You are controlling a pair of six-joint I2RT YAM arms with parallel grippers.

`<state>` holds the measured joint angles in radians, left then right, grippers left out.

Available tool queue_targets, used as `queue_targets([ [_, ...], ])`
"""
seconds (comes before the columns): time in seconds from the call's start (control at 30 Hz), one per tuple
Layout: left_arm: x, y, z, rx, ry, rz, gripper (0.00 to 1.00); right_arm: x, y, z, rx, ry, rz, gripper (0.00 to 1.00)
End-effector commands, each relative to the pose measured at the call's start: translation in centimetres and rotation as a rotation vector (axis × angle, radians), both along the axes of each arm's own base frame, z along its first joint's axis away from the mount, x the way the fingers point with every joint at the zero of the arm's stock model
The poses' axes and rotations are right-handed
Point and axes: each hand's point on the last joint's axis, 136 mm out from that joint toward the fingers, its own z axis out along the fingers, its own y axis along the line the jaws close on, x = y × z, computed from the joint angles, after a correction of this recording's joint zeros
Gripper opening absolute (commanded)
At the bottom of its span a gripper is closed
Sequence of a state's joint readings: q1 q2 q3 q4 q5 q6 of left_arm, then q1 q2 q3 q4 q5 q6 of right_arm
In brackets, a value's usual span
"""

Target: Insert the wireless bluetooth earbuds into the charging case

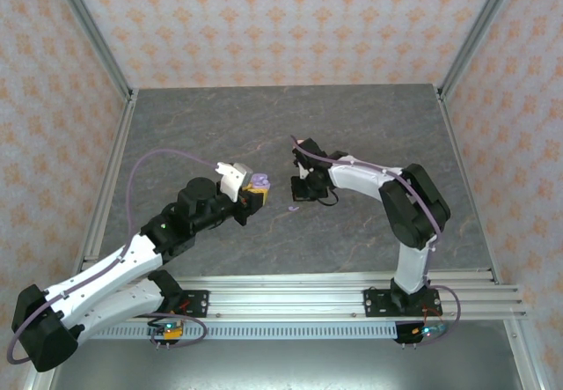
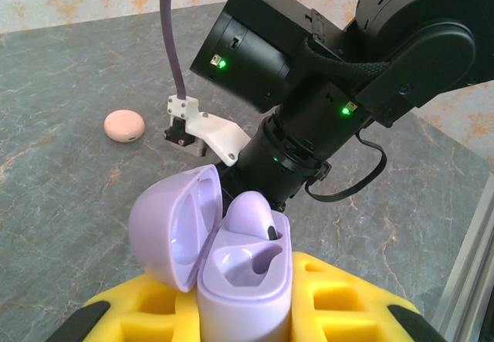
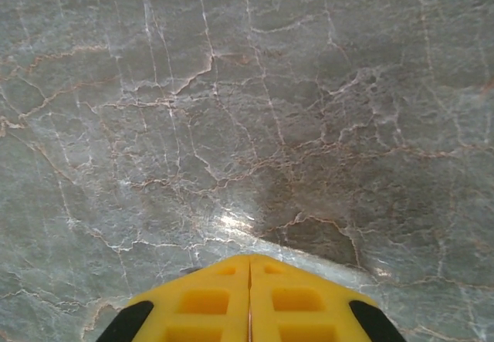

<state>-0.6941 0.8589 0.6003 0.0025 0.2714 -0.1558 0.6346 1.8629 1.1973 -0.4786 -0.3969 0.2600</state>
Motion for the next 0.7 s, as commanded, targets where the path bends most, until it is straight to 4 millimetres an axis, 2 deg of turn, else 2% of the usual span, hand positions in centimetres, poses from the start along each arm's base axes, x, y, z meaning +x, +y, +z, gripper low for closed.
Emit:
queue_targets([
  [0.0,0.0,0.1,1.4,-0.011,-0.035,0.013,0.04,-0.4,0.4,-0.5,-0.019,0.031,0.035,0.09],
  [0.33,0.1,0.1,1.3,-0.012,-0.03,0.014,0.03,-1.8,-0.2,-1.8,-0.08,0.086,0.07,0.09],
  [0.67,0.1,-0.1,1.4,-0.017,-0.028,0.009,0.03,-3.9,-0.7,-1.4,-0.108,0.109,0.105,0.1],
])
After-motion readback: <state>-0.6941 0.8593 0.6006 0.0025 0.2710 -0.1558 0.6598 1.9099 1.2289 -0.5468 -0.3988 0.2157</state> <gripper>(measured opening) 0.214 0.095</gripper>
